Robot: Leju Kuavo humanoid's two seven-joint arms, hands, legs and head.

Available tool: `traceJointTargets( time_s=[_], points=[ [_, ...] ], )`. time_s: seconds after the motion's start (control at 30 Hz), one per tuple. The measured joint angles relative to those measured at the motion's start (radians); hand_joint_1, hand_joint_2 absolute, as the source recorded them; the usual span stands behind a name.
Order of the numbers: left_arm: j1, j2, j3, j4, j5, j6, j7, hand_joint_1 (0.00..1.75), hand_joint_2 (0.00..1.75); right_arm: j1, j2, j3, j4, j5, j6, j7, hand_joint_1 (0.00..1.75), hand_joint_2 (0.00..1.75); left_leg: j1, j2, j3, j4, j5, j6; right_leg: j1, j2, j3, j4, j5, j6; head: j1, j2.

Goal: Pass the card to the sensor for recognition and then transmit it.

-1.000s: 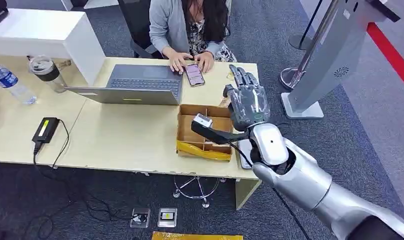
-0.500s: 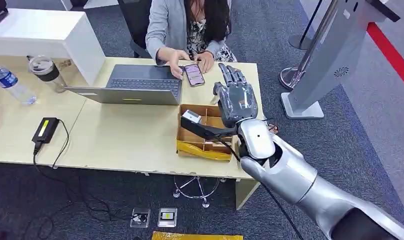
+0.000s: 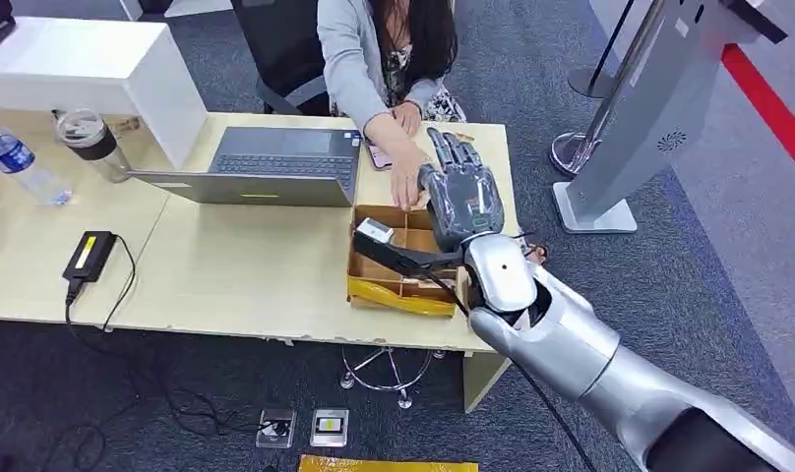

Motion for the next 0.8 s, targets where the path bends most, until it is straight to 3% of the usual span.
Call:
traceJointTargets(
  time_s=[0.27,0.3,0.33,0.37,0.43,0.47,0.8],
  points=[
    [0.000,0.000,0.000,0.000,0.000,-0.002,0.000,0.00,0.00,0.000,0.005,0.000,0.008,0.000,0.004,0.000,1.75,1.75,0.000,0.000,0.000,0.000,0.000,0.000,0.000,0.000,0.000,0.000,0.000,0.000,0.000,0.000],
    [0.000,0.000,0.000,0.000,-0.001,-0.003,0.000,0.00,0.00,0.000,0.006,0.000,0.008,0.000,0.006,0.000,1.17,1.75,0.000,0.000,0.000,0.000,0.000,0.000,0.000,0.000,0.000,0.000,0.000,0.000,0.000,0.000],
    [0.000,0.000,0.000,0.000,-0.002,-0.005,0.000,0.00,0.00,0.000,0.006,0.000,0.009,0.002,0.007,0.000,1.17,1.75,0.000,0.000,0.000,0.000,0.000,0.000,0.000,0.000,0.000,0.000,0.000,0.000,0.000,0.000],
    [0.000,0.000,0.000,0.000,-0.003,-0.005,0.000,0.00,0.00,0.000,0.006,0.000,0.010,0.003,0.008,0.000,0.00,1.75,0.000,0.000,0.000,0.000,0.000,0.000,0.000,0.000,0.000,0.000,0.000,0.000,0.000,0.000],
    [0.000,0.000,0.000,0.000,-0.008,-0.007,0.000,0.00,0.00,0.001,0.008,0.000,0.010,0.010,0.010,0.000,0.00,1.75,0.000,0.000,0.000,0.000,0.000,0.000,0.000,0.000,0.000,0.000,0.000,0.000,0.000,0.000],
    [0.000,0.000,0.000,0.000,-0.009,-0.008,0.000,0.00,0.00,0.001,0.009,0.000,0.010,0.015,0.009,-0.004,0.00,0.00,0.000,0.000,0.000,0.000,0.000,0.000,0.000,0.000,0.000,0.000,0.000,0.000,0.000,0.000],
    [-0.001,0.000,0.000,0.000,-0.023,-0.016,0.000,0.00,0.00,0.001,0.017,0.002,0.008,0.056,0.027,-0.056,0.00,0.00,0.000,0.000,0.000,0.000,0.000,0.000,0.000,0.000,0.000,0.000,0.000,0.000,0.000,0.000]
  ],
)
